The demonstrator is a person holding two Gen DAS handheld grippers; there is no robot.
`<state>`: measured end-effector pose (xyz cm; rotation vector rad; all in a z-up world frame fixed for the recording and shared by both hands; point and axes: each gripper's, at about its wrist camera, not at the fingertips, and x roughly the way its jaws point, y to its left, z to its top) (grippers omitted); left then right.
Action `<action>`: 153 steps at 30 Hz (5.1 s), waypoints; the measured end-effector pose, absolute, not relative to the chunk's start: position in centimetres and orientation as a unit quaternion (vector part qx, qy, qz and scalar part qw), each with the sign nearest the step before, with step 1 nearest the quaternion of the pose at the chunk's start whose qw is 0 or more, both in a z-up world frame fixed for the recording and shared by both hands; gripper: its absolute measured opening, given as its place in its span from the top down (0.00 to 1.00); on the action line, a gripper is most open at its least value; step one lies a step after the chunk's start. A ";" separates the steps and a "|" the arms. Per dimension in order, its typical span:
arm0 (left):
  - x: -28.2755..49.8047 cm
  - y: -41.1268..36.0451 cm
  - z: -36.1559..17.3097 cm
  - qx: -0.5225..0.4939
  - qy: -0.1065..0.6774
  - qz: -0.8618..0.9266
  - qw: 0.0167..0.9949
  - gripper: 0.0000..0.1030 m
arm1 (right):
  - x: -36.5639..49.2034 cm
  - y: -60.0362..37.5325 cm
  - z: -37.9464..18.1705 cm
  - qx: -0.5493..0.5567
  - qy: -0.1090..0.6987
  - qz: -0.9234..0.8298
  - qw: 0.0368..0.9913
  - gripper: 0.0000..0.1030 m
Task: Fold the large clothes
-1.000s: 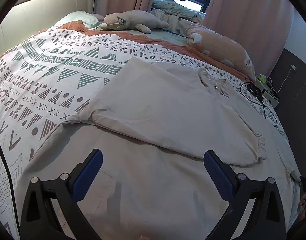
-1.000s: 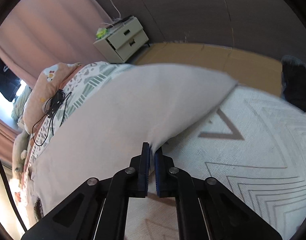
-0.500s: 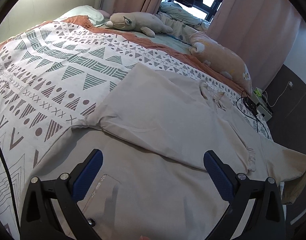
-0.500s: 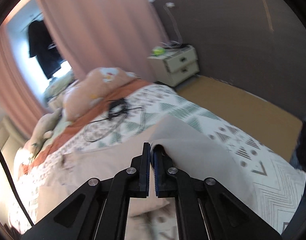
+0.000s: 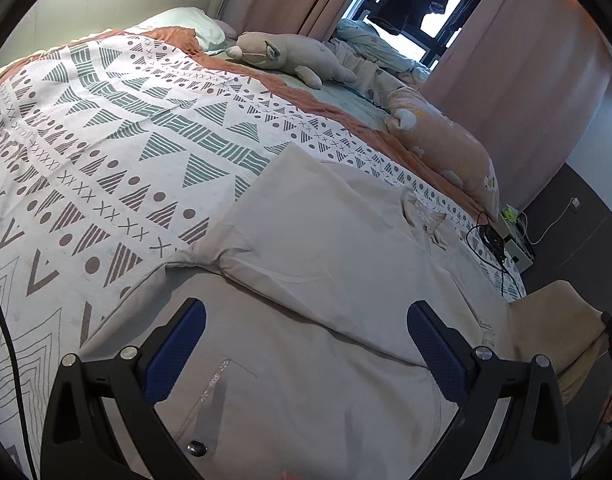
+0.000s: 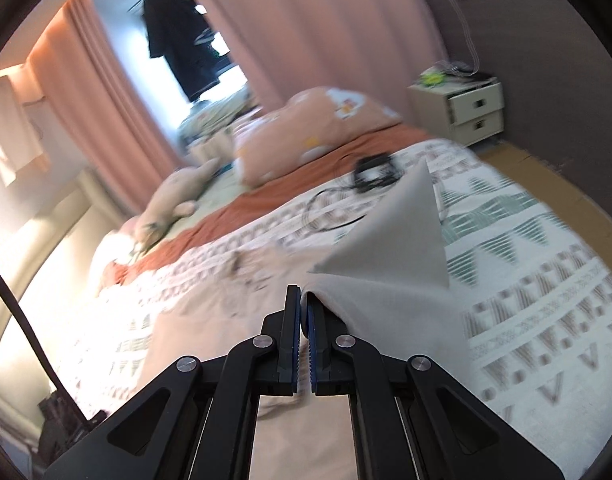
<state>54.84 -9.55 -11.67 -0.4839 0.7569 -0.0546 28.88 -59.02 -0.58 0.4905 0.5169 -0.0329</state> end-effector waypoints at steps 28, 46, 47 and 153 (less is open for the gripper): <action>55.2 -10.4 -12.6 -0.255 0.380 -0.053 0.887 0.00 | 37.7 -61.2 -14.2 0.404 0.391 0.105 0.821 0.16; 55.0 -10.6 -12.8 -0.255 0.383 -0.057 0.886 0.00 | 29.3 -72.7 -14.0 0.374 0.380 -0.113 0.838 0.16; 55.1 -10.4 -12.8 -0.258 0.382 -0.057 0.886 0.00 | 29.4 -72.9 -14.6 0.379 0.384 -0.115 0.834 0.16; 33.3 -1.2 -11.6 -0.236 0.362 -0.019 0.902 0.00 | 10.4 -67.6 -11.2 0.286 0.382 -0.103 0.873 0.81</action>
